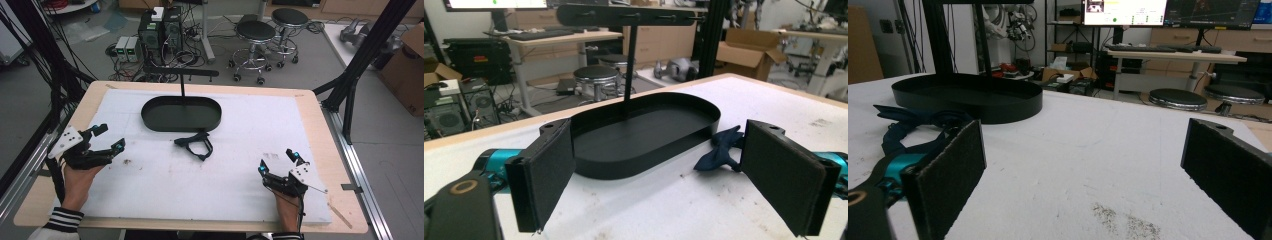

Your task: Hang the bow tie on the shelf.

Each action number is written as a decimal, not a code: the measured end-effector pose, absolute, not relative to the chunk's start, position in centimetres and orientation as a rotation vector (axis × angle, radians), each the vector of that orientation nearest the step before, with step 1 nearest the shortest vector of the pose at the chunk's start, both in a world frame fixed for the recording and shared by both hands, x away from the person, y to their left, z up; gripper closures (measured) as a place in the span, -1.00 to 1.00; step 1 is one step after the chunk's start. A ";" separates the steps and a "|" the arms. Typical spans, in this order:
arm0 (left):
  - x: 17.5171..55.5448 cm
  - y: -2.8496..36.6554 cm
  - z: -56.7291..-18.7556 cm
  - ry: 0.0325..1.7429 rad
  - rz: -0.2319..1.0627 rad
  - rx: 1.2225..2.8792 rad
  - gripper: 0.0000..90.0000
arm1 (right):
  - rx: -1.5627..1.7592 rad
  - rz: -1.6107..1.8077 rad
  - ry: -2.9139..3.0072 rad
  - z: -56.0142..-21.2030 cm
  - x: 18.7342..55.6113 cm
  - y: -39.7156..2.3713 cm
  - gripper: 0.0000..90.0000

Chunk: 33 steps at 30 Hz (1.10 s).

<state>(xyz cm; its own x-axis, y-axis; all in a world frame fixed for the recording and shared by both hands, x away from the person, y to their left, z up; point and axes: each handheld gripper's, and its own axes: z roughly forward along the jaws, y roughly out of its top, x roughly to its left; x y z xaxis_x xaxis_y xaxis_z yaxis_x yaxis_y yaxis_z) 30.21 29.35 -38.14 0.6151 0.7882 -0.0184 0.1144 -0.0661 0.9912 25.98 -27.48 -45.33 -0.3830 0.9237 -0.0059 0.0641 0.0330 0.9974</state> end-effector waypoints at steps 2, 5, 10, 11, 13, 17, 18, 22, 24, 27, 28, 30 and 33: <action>30.7 28.8 -37.6 0.774 0.622 1.602 -0.67 | 1.034 1.445 1.558 -45.3 26.0 -27.5 -0.93; 31.3 27.9 -37.0 0.745 0.592 1.652 -0.67 | 1.037 1.448 1.557 -45.3 26.0 -27.5 -0.93; 32.1 26.1 -35.9 0.705 0.583 1.718 -0.67 | 1.031 1.446 1.553 -45.3 26.0 -27.5 -0.93; 32.2 25.8 -35.7 0.698 0.578 1.727 -0.67 | 1.031 1.446 1.553 -45.3 26.0 -27.5 -0.93; 32.5 25.1 -35.4 0.688 0.569 1.746 -0.67 | 1.032 1.446 1.553 -45.3 26.0 -27.5 -0.93; 33.2 23.6 -34.7 0.677 0.530 1.784 -0.66 | 1.038 1.448 1.556 -45.3 26.0 -27.5 -0.93; 33.4 23.2 -34.6 0.679 0.514 1.790 -0.66 | 1.038 1.448 1.556 -45.3 26.0 -27.5 -0.93; 34.3 21.8 -34.5 0.672 0.483 1.842 -0.66 | 1.030 1.446 1.555 -45.3 26.0 -27.5 -0.93; 34.7 21.0 -34.6 0.668 0.466 1.873 -0.66 | 1.032 1.447 1.554 -45.3 26.0 -27.5 -0.93; 35.5 19.8 -34.7 0.667 0.427 1.912 -0.66 | 1.033 1.447 1.556 -45.3 26.0 -27.5 -0.93; 35.7 19.5 -34.7 0.665 0.413 1.928 -0.66 | 1.037 1.449 1.557 -45.3 26.0 -27.5 -0.93; 36.1 18.7 -34.6 0.658 0.391 1.955 -0.66 | 1.037 1.448 1.557 -45.3 26.0 -27.5 -0.93; 36.7 17.4 -34.6 0.647 0.360 2.003 -0.66 | 1.033 1.445 1.558 -45.3 26.0 -27.5 -0.93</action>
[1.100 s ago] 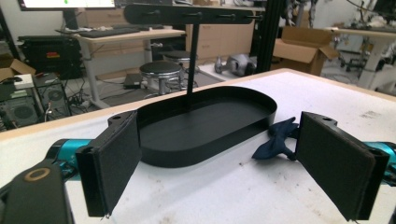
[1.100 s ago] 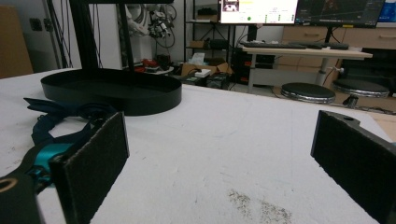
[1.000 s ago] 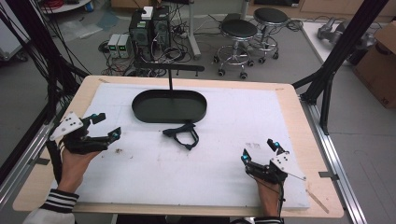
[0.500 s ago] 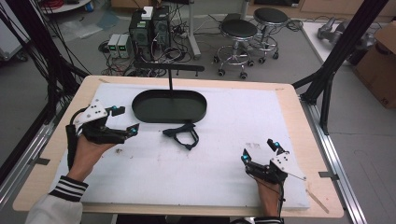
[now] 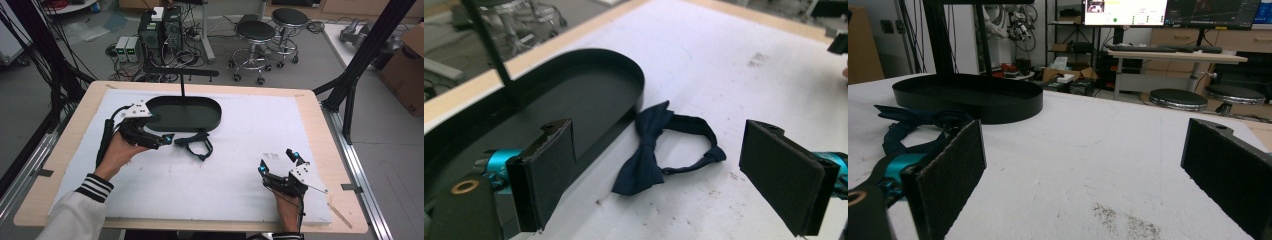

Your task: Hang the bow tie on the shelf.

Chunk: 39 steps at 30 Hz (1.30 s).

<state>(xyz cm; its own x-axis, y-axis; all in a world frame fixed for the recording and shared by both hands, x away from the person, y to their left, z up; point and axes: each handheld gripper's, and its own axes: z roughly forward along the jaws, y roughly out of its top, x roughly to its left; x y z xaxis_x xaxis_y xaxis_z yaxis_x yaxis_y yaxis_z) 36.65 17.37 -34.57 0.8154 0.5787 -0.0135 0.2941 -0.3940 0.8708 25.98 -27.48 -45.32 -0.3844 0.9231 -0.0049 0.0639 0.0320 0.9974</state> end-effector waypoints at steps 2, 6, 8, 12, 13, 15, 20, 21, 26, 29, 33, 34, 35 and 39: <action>37.0 16.5 -34.7 0.652 0.339 2.040 -0.66 | 1.035 1.449 1.557 -45.3 26.0 -27.5 -0.93; 37.6 14.8 -35.2 0.659 0.320 2.094 -0.66 | 1.035 1.450 1.556 -45.3 26.0 -27.5 -0.93; 37.9 13.9 -35.5 0.656 0.313 2.126 -0.66 | 1.033 1.448 1.559 -45.3 26.0 -27.5 -0.93; 38.2 12.4 -35.9 0.651 0.277 2.180 -0.65 | 1.034 1.450 1.558 -45.3 26.0 -27.5 -0.93; 38.2 12.1 -36.0 0.652 0.253 2.188 -0.65 | 1.034 1.450 1.558 -45.3 26.0 -27.5 -0.93; 38.2 11.5 -36.2 0.649 0.240 2.201 -0.63 | 1.028 1.447 1.561 -45.3 26.0 -27.5 -0.93; 38.9 10.9 -36.8 0.680 0.253 2.241 -0.59 | 1.030 1.449 1.559 -45.3 26.0 -27.5 -0.93; 39.1 10.8 -36.9 0.689 0.251 2.244 -0.57 | 1.027 1.446 1.561 -45.3 26.0 -27.5 -0.93; 39.7 10.2 -37.6 0.713 0.267 2.306 -0.50 | 1.030 1.448 1.559 -45.3 26.0 -27.5 -0.93; 40.0 9.8 -38.0 0.728 0.270 2.339 -0.46 | 1.028 1.446 1.560 -45.3 26.0 -27.5 -0.93; 40.3 9.0 -38.1 0.736 0.282 2.387 -0.43 | 1.031 1.449 1.558 -45.3 26.0 -27.5 -0.93; 40.5 8.7 -38.1 0.736 0.284 2.398 -0.42 | 1.031 1.449 1.559 -45.3 26.0 -27.5 -0.93; 40.6 8.6 -38.1 0.737 0.281 2.405 -0.40 | 1.031 1.450 1.558 -45.3 26.0 -27.5 -0.93; 40.9 8.3 -38.6 0.758 0.270 2.421 -0.35 | 1.031 1.449 1.558 -45.3 26.0 -27.5 -0.93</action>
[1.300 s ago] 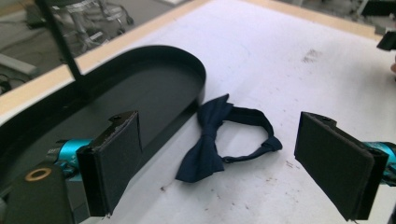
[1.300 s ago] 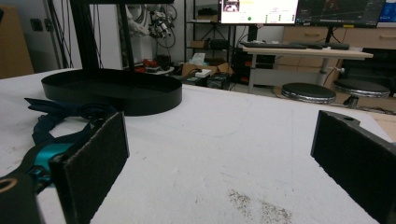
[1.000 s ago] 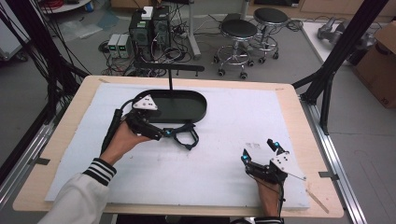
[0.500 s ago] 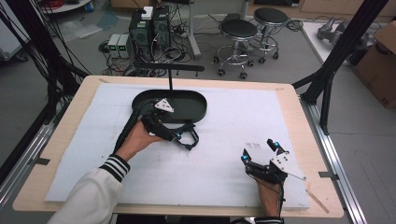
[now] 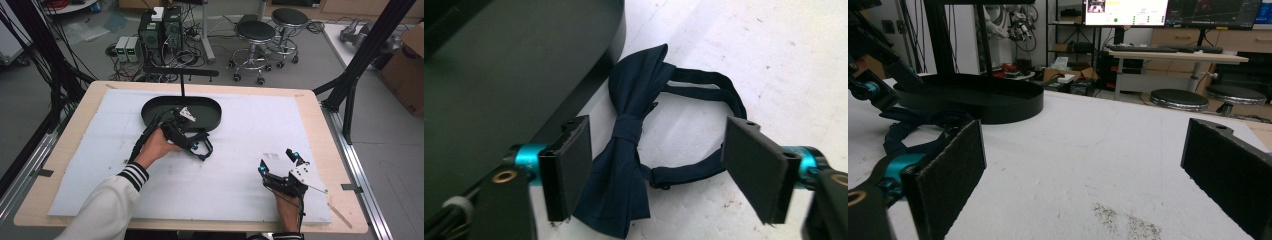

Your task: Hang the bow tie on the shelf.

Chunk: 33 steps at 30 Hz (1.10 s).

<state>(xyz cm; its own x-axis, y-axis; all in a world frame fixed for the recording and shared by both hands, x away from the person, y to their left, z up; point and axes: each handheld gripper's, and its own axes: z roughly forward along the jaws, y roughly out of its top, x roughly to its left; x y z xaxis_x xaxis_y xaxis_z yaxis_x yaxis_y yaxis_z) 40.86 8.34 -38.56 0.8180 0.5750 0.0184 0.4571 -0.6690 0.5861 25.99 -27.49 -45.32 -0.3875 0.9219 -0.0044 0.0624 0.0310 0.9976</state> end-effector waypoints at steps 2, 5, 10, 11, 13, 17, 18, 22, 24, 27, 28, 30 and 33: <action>40.9 8.3 -38.9 0.753 0.274 2.452 -0.33 | 1.029 1.448 1.559 -45.3 26.0 -27.5 -0.93; 41.1 8.3 -39.1 0.761 0.273 2.461 -0.22 | 1.030 1.449 1.558 -45.3 26.0 -27.5 -0.93; 41.4 8.3 -39.5 0.779 0.279 2.470 -0.06 | 1.026 1.446 1.560 -45.3 26.0 -27.5 -0.93; 41.4 8.3 -39.6 0.784 0.278 2.472 -0.04 | 1.025 1.445 1.560 -45.3 26.0 -27.5 -0.93; 41.6 8.2 -39.8 0.787 0.275 2.477 -0.01 | 1.026 1.446 1.560 -45.3 26.0 -27.5 -0.93; 41.7 8.0 -40.2 0.791 0.275 2.491 0.11 | 1.030 1.449 1.558 -45.3 26.0 -27.5 -0.93; 41.8 8.0 -40.2 0.788 0.277 2.497 0.12 | 1.030 1.449 1.558 -45.3 26.0 -27.5 -0.93; 42.0 8.0 -40.4 0.800 0.300 2.491 0.10 | 1.030 1.448 1.559 -45.3 26.0 -27.5 -0.93; 42.1 7.9 -40.5 0.801 0.294 2.498 0.12 | 1.030 1.448 1.559 -45.3 26.0 -27.5 -0.93; 42.2 7.9 -40.7 0.804 0.301 2.500 0.17 | 1.032 1.452 1.557 -45.3 26.0 -27.5 -0.93; 42.2 7.9 -40.7 0.803 0.303 2.505 0.17 | 1.031 1.451 1.558 -45.3 26.0 -27.5 -0.93; 42.3 7.9 -40.9 0.808 0.315 2.503 0.22 | 1.030 1.451 1.559 -45.3 26.0 -27.5 -0.93; 42.4 7.8 -41.0 0.806 0.308 2.508 0.22 | 1.033 1.451 1.559 -45.3 26.0 -27.5 -0.93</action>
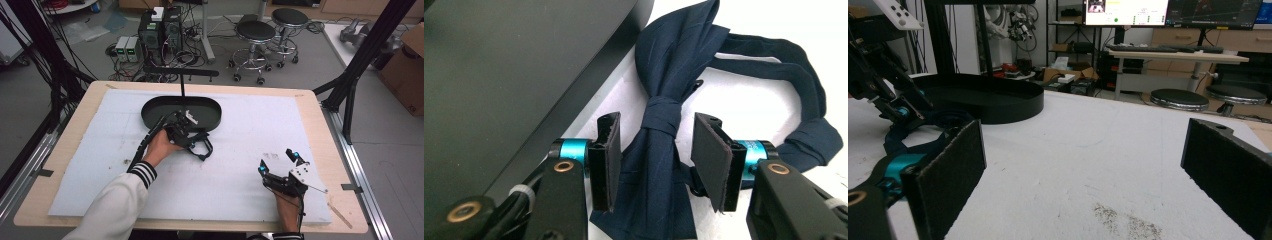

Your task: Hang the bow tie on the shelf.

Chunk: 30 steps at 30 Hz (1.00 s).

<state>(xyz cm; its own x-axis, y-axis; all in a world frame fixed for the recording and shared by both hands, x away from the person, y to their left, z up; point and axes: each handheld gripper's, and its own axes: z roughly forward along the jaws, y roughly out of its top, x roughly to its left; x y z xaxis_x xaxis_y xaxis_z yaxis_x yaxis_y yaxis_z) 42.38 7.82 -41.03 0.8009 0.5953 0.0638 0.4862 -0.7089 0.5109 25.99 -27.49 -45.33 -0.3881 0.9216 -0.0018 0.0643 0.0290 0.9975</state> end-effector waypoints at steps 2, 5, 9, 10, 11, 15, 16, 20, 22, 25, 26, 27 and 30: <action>42.4 7.7 -41.2 0.808 0.309 2.512 0.22 | 1.034 1.451 1.558 -45.3 26.0 -27.5 -0.93; 42.6 7.7 -41.4 0.806 0.313 2.519 0.27 | 1.036 1.452 1.557 -45.3 26.0 -27.5 -0.93; 42.6 7.7 -41.4 0.800 0.314 2.514 0.42 | 1.036 1.452 1.557 -45.3 26.0 -27.5 -0.93; 42.6 7.7 -41.4 0.792 0.317 2.520 0.48 | 1.036 1.452 1.557 -45.3 26.0 -27.5 -0.93; 42.6 7.7 -41.4 0.793 0.316 2.520 0.49 | 1.036 1.452 1.557 -45.3 26.0 -27.5 -0.93; 42.4 7.6 -41.4 0.779 0.331 2.524 0.61 | 1.030 1.447 1.560 -45.3 26.0 -27.5 -0.93; 42.4 7.6 -41.3 0.776 0.333 2.524 0.62 | 1.031 1.449 1.558 -45.3 26.0 -27.5 -0.93; 42.2 7.5 -41.3 0.764 0.326 2.522 0.64 | 1.034 1.452 1.557 -45.3 26.0 -27.5 -0.93; 42.2 7.5 -41.2 0.760 0.324 2.518 0.64 | 1.032 1.449 1.558 -45.3 26.0 -27.5 -0.93; 42.1 7.5 -41.0 0.761 0.329 2.508 0.64 | 1.034 1.452 1.557 -45.3 26.0 -27.5 -0.93; 42.1 7.7 -40.7 0.744 0.341 2.491 0.65 | 1.034 1.452 1.557 -45.3 26.0 -27.5 -0.93; 42.1 7.7 -40.7 0.744 0.341 2.491 0.65 | 1.035 1.452 1.557 -45.3 26.0 -27.5 -0.93; 41.9 7.8 -40.2 0.728 0.349 2.453 0.65 | 1.032 1.449 1.559 -45.3 26.0 -27.5 -0.93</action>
